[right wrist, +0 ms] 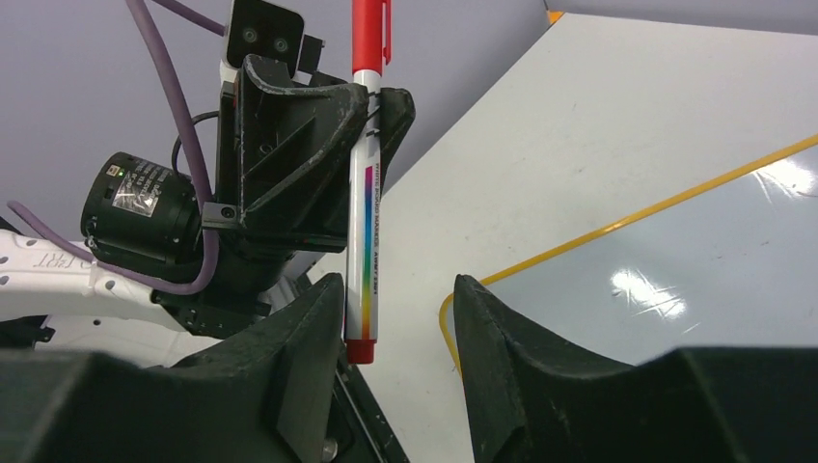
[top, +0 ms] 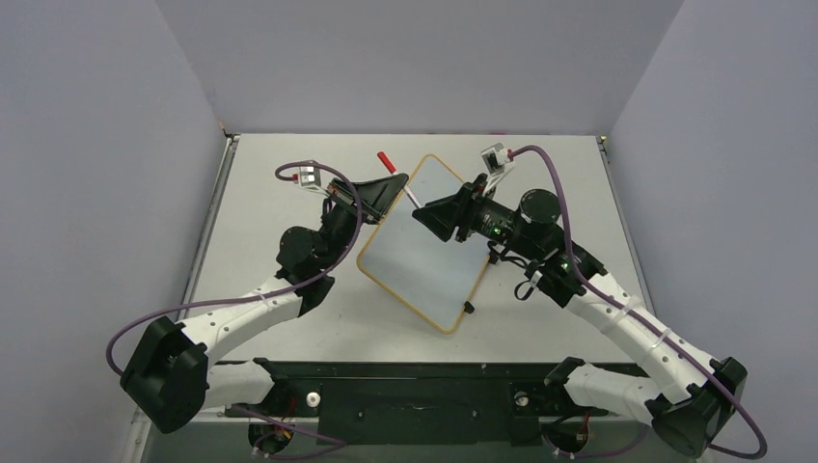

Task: Write a sentence on the whiteboard
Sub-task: Pass from the left arm to the right

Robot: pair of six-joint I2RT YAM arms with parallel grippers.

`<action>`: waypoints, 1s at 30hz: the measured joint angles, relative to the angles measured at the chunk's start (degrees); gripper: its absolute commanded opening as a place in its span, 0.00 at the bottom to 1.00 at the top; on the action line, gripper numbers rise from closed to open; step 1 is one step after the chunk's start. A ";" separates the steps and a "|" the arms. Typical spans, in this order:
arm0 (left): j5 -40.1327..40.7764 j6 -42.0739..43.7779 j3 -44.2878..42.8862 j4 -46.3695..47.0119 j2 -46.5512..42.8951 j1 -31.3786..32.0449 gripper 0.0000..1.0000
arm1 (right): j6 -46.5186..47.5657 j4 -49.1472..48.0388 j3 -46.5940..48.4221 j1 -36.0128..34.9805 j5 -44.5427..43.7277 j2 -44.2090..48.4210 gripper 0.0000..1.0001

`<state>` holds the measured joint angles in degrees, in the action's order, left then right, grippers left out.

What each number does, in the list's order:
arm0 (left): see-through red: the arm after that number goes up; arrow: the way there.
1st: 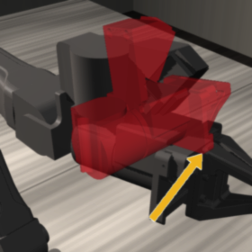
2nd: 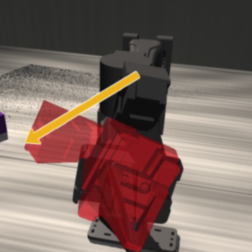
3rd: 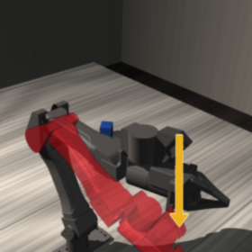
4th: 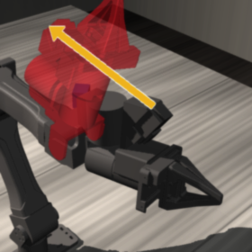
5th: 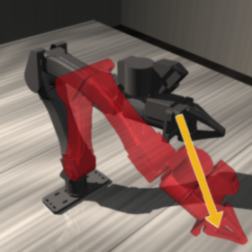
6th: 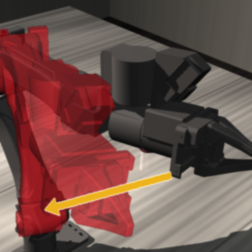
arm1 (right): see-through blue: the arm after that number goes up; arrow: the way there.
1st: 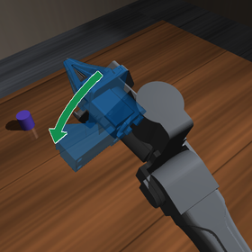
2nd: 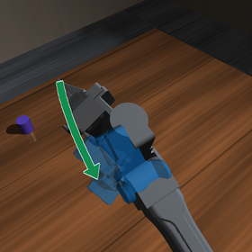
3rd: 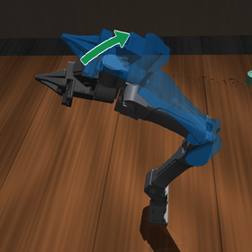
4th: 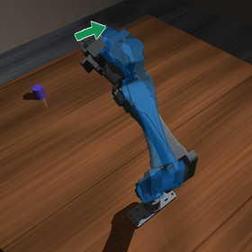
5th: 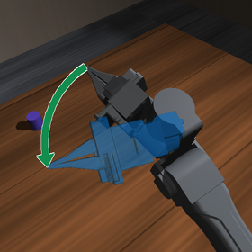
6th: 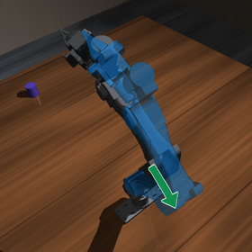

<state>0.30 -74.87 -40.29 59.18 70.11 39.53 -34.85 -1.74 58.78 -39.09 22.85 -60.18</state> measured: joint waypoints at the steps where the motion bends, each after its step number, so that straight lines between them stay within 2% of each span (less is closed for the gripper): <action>1: 0.39 0.02 0.07 0.42 0.00 0.26 0.00 | -0.20 -0.22 0.02 0.00 0.33 -0.39 0.38; 4: 1.44 0.17 0.11 0.85 0.00 0.79 0.00 | -0.66 -1.33 0.09 0.00 1.57 -1.68 0.29; 6: 2.29 0.39 0.20 0.96 0.09 1.01 0.00 | -0.92 -1.86 0.44 -0.15 2.14 -2.34 0.11; 8: 3.19 0.76 0.33 1.18 0.26 1.31 0.00 | -1.16 -2.16 0.90 -0.37 2.82 -2.78 0.00; 12: 4.63 0.61 0.94 2.75 0.48 1.68 0.02 | -1.40 -1.95 1.51 -0.55 3.06 -3.17 0.00; 13: 4.72 0.61 1.20 3.23 0.52 1.70 0.08 | -1.25 -1.51 1.68 -0.57 3.04 -3.19 0.00; 14: 4.83 0.63 1.51 3.67 0.52 1.79 0.27 | -1.05 -1.09 1.81 -0.66 2.99 -3.19 0.00; 16: 4.76 1.11 2.12 4.11 0.50 1.84 0.43 | -0.44 -0.09 2.01 -0.70 2.99 -3.19 0.00; 19: 2.86 2.89 2.95 2.27 -0.13 2.01 0.45 | 0.48 1.86 2.32 -0.28 2.47 -2.89 0.00; 24: -3.19 9.60 2.95 -9.07 -6.27 0.76 0.46 | 2.82 7.28 2.36 1.99 3.02 0.35 0.00; 27: -9.79 12.44 2.14 -15.17 -10.43 -4.66 0.47 | 4.35 9.68 2.36 3.54 5.25 2.91 0.00; 30: -17.99 13.16 -0.26 -18.99 -10.82 -12.52 0.47 | 6.14 11.65 2.43 4.20 8.02 4.46 0.00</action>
<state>-17.69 -61.71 -40.56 40.18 59.29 27.00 -28.71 9.91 61.21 -34.89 30.87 -55.72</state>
